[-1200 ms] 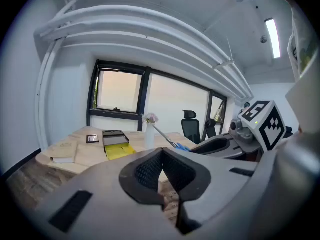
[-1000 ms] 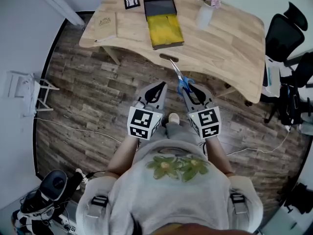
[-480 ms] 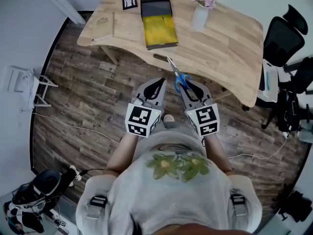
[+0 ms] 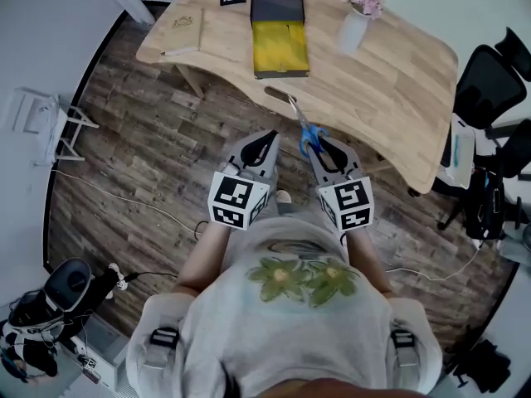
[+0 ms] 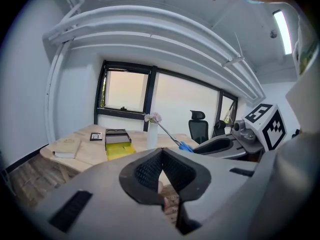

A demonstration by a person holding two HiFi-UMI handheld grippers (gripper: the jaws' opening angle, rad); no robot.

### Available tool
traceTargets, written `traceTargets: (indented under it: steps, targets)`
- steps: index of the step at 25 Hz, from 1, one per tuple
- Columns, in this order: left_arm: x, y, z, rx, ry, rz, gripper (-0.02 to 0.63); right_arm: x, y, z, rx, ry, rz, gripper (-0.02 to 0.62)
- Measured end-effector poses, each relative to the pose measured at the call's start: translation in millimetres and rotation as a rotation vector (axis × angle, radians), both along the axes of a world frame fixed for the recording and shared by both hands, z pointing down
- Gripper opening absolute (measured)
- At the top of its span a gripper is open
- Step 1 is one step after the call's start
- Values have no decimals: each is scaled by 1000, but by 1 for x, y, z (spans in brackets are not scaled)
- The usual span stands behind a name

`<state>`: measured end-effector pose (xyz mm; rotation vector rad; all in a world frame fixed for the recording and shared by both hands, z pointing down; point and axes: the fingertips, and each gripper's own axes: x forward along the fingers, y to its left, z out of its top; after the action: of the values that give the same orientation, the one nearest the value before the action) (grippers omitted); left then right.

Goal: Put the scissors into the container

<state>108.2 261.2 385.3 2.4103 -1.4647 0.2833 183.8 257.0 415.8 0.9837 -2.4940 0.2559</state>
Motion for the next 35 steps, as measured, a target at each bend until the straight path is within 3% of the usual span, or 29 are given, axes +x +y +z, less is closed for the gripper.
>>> traceTargets:
  steps: [10, 22, 35]
  targets:
    - [-7, -48, -4, 17, 9, 24, 8, -8, -49, 0, 10, 10, 19, 81]
    - [-48, -141, -1, 25, 43, 31, 8, -39, -138, -5, 26, 66, 21, 81]
    - [-87, -213, 15, -27, 47, 38, 8, -65, -217, 16, -29, 104, 58, 81]
